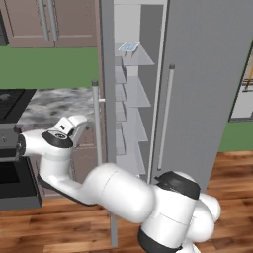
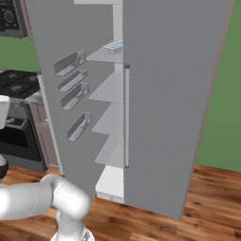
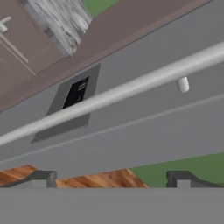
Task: The ice cube tray has been filled with water. Take the tray and place it in the freezer to make ice. Close the freezer door after placing the tray.
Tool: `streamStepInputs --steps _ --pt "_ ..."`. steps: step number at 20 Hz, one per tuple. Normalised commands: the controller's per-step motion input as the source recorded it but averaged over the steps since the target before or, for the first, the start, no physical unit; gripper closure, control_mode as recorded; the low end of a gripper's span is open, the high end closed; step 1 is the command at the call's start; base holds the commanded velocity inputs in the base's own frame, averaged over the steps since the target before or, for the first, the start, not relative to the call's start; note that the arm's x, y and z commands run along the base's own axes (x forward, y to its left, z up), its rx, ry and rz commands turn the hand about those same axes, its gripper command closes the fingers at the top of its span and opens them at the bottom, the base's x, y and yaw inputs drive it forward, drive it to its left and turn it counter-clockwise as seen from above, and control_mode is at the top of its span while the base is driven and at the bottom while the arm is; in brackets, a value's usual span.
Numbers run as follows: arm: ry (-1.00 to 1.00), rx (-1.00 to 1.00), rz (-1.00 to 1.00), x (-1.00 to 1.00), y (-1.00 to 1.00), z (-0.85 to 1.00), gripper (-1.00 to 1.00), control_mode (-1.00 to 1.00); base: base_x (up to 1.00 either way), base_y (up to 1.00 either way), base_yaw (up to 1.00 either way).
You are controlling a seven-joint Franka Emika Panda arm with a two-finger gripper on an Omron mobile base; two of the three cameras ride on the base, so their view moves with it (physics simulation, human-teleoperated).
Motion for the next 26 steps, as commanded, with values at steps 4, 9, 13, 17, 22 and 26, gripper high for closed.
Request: streamStepInputs --steps 4,9,13,17,22,26 --pt "0.00 -0.13 0.00 0.14 0.00 -0.25 -1.00 -1.00 0.00 0.00 0.00" --pt "0.08 -0.12 0.00 0.21 0.00 -0.28 -1.00 -1.00 0.00 0.00 0.00" --pt "0.13 -0.11 0.00 0.29 0.00 -0.32 -1.00 -1.00 0.00 0.00 0.00" --pt "0.13 -0.10 0.00 0.31 0.00 -0.32 -1.00 -1.00 0.00 0.00 0.00" --pt "0.13 -0.10 0.00 0.25 0.00 -0.33 -1.00 -1.00 0.00 0.00 0.00" --pt "0.15 -0.11 0.00 0.21 0.00 -0.33 -1.00 -1.00 0.00 0.00 0.00"
